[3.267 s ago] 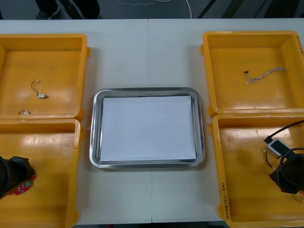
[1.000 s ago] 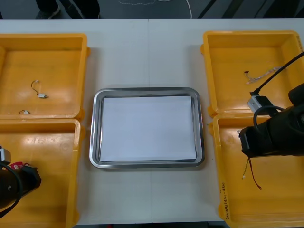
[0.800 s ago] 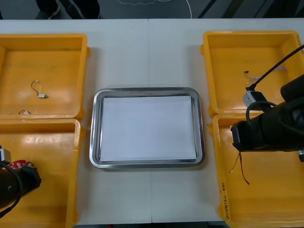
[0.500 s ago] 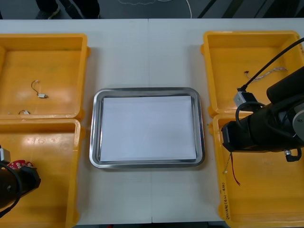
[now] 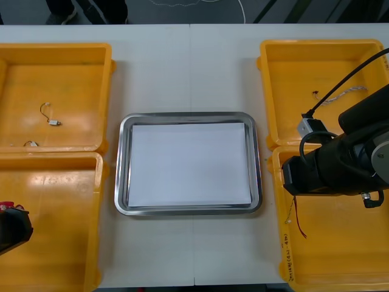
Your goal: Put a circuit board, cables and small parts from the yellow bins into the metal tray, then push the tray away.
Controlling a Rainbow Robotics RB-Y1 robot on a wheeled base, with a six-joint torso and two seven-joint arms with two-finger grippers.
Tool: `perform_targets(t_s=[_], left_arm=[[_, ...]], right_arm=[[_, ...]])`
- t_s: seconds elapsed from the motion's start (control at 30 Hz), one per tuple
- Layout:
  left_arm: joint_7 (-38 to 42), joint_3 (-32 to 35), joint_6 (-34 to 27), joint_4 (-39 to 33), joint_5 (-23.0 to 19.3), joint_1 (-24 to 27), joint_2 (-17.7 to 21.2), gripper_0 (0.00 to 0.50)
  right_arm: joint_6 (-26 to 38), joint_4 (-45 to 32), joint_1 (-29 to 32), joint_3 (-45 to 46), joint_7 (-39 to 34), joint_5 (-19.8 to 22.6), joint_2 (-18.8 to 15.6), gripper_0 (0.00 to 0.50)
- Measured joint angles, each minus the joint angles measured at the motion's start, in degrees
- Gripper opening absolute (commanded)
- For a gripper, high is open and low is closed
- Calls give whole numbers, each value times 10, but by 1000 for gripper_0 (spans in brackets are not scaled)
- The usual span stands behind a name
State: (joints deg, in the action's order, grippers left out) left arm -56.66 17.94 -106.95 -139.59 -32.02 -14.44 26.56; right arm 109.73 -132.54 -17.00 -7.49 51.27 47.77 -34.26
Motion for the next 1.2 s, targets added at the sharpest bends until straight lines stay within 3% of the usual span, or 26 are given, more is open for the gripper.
perform_targets(t_s=[0.2, 0.4, 0.7, 1.07, 1.2], left_arm=[[0, 30, -25, -12, -52, 56, 6, 0], [0, 31, -26, -14, -66, 107, 36, 0], [9, -34, -26, -14, -101, 172, 87, 0], [193, -113, -26, -2, -161, 268, 127, 0], [208, -142, -27, -2, -165, 294, 128, 0]], right_arm=[[0, 0, 0, 0, 0, 0, 0, 0], [0, 0, 0, 0, 0, 0, 0, 0], [0, 0, 0, 0, 0, 0, 0, 0], [0, 0, 0, 0, 0, 0, 0, 0], [0, 0, 0, 0, 0, 0, 0, 0]])
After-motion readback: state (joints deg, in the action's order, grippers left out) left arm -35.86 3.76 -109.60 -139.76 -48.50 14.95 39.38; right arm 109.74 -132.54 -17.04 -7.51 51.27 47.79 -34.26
